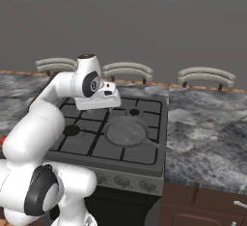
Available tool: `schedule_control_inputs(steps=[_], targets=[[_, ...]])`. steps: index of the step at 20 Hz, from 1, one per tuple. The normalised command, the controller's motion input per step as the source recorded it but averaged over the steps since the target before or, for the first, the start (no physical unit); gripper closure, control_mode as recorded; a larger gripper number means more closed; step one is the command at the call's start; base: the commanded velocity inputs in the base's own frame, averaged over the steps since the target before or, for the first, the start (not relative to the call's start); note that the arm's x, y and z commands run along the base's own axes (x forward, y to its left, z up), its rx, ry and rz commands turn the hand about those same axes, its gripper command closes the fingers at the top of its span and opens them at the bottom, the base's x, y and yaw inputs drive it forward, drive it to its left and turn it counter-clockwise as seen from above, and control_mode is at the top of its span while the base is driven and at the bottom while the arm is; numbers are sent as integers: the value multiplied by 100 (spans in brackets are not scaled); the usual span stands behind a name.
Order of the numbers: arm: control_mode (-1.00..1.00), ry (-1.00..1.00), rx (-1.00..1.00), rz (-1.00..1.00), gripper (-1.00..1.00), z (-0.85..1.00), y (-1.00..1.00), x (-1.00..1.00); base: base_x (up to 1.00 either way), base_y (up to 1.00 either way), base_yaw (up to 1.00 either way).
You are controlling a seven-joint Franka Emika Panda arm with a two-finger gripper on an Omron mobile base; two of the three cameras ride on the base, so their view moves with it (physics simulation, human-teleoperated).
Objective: Place the pan on the front right burner on the stove. Then place the tomato and the onion in the pan and turn on the front right burner.
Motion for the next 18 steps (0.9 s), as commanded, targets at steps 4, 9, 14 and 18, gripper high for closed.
schedule_control_inputs(steps=[4, 9, 14, 18], targets=[[-100, -21, 0, -26, -100, 5, 52, 0, 0, 0, 0], [-100, -21, 3, -28, -100, 0, 61, 14, 0, 0, 0], [-100, -21, 9, -24, -100, 2, 62, 22, 0, 0, 0], [-100, -11, 11, -10, -100, 15, 49, 24, 0, 0, 0]])
